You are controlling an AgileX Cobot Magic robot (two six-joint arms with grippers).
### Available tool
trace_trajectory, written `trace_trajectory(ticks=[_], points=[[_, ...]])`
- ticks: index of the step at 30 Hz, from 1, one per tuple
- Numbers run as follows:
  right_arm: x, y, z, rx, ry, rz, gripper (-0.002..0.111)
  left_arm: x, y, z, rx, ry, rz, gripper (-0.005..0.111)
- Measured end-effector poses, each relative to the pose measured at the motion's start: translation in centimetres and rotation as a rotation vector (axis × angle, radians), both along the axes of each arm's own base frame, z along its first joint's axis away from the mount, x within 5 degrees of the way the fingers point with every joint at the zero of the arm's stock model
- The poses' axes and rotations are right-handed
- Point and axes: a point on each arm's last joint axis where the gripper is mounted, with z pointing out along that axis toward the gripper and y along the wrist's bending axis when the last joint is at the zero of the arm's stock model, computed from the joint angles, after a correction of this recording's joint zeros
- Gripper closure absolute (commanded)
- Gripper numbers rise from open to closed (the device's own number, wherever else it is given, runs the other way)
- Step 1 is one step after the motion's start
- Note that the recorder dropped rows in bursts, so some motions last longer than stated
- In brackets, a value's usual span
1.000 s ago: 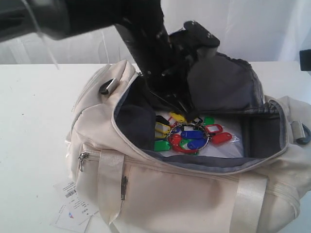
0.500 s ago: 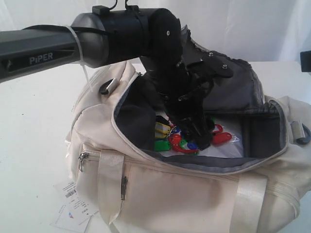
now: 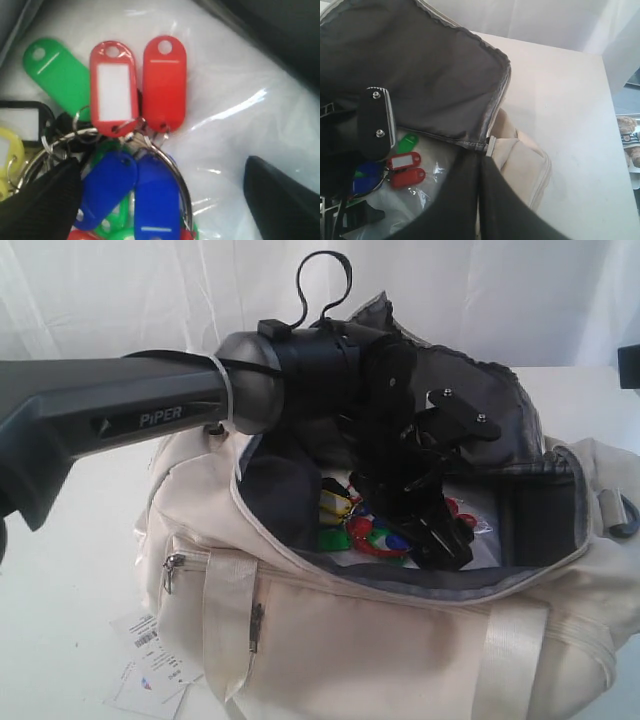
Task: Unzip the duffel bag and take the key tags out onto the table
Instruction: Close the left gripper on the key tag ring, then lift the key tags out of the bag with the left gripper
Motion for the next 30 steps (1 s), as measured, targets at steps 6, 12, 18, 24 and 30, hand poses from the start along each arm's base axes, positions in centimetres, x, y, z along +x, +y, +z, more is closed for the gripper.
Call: trace_trajectory(ticks=[6,12,18,24,30], points=[[0.0,0.0,0.0,-0.001,0.002,-0.001,0.108,0.2,-0.5,-1.0,-0.013,0.036,0.035,0.051],[0.0,0.0,0.0,-0.001,0.002,-0.001,0.108,0.4,-0.4,-1.1,-0.003,0.044,0.061,0.106],[0.0,0.0,0.0,0.000,0.002,-0.002,0.108,0.2,0.2,-0.2,0.022,0.037,0.051,0.106],[0.0,0.0,0.0,0.000,0.002,-0.002,0.108,-0.5,1.7,3.5,0.033,-0.031,0.038,0.106],[0.0,0.0,0.0,0.000,0.002,-0.002,0.108,-1.4,3.1,8.3,-0.052,-0.114,0.039,0.106]])
